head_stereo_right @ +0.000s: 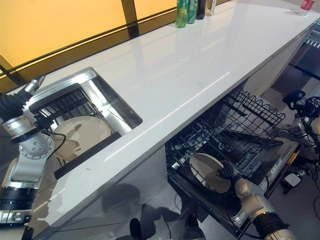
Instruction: Pick up plates and place into dishwasher.
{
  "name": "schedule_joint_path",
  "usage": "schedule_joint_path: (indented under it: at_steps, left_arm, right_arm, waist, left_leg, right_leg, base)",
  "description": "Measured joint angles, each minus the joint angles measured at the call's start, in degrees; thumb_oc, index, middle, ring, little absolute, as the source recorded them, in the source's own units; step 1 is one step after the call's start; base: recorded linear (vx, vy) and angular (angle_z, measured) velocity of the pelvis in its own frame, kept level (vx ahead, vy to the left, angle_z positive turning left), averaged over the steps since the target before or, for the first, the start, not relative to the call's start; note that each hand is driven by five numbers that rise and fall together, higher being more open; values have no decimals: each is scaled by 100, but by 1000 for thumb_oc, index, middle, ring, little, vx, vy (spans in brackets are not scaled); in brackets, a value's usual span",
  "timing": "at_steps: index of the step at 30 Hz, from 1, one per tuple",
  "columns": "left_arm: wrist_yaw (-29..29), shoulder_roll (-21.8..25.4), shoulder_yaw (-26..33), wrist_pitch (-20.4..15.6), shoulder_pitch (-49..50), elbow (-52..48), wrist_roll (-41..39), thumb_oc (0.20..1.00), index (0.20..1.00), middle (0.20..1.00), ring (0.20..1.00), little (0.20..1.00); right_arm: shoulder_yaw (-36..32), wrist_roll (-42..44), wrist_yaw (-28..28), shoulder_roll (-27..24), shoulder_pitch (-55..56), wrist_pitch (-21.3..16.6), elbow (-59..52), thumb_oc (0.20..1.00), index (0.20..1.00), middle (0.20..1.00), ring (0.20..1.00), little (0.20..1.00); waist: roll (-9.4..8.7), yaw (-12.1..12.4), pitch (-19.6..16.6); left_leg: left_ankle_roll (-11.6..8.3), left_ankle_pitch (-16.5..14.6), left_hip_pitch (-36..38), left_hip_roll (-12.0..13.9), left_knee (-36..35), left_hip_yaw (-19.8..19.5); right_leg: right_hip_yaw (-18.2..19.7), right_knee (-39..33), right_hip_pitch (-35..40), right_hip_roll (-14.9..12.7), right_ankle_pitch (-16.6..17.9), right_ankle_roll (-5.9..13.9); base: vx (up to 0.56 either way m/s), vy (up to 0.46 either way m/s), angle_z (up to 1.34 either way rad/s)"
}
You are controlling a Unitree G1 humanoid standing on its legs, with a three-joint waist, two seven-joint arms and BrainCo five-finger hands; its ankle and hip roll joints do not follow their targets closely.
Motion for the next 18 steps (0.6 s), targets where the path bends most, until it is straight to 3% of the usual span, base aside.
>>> schedule_joint_path:
  at_steps: [11,12,13,18]
  left_arm:
    - [-250,-25,2,85,7,-3,-14,1000,1000,1000,1000,1000]
    - [-287,-25,2,85,12,-3,-14,1000,1000,1000,1000,1000]
    - [-319,-25,2,85,14,-3,-14,1000,1000,1000,1000,1000]
    - [-564,-10,22,150,112,-2,-21,1000,1000,1000,1000,1000]
  right_arm:
    - [-5,-45,6,143,142,153,12,219,219,219,219,219]
    - [-10,-43,1,153,190,160,12,743,743,743,743,743]
    - [-12,-39,-6,155,242,166,11,1000,1000,1000,1000,1000]
    - [-47,257,-6,280,758,176,-34,1000,1000,1000,1000,1000]
  waist:
    - [-34,25,-141]
    - [-39,39,-201]
    - [-55,64,-257]
    - [-202,157,-465]
  left_leg:
    - [-14,-3,187,28,-27,-22]
    - [-17,-5,186,31,-27,-22]
    - [-19,-6,188,32,-27,-21]
    - [-19,0,197,32,-15,-21]
  right_leg:
    - [-63,-1,210,24,-37,-30]
    - [-63,-1,210,27,-37,-30]
    - [-63,-1,210,29,-38,-30]
    - [-62,-2,227,34,-38,-31]
  base:
    - [52,-27,2]
    - [51,-46,-1]
    - [45,-42,-1]
    - [31,-36,1]
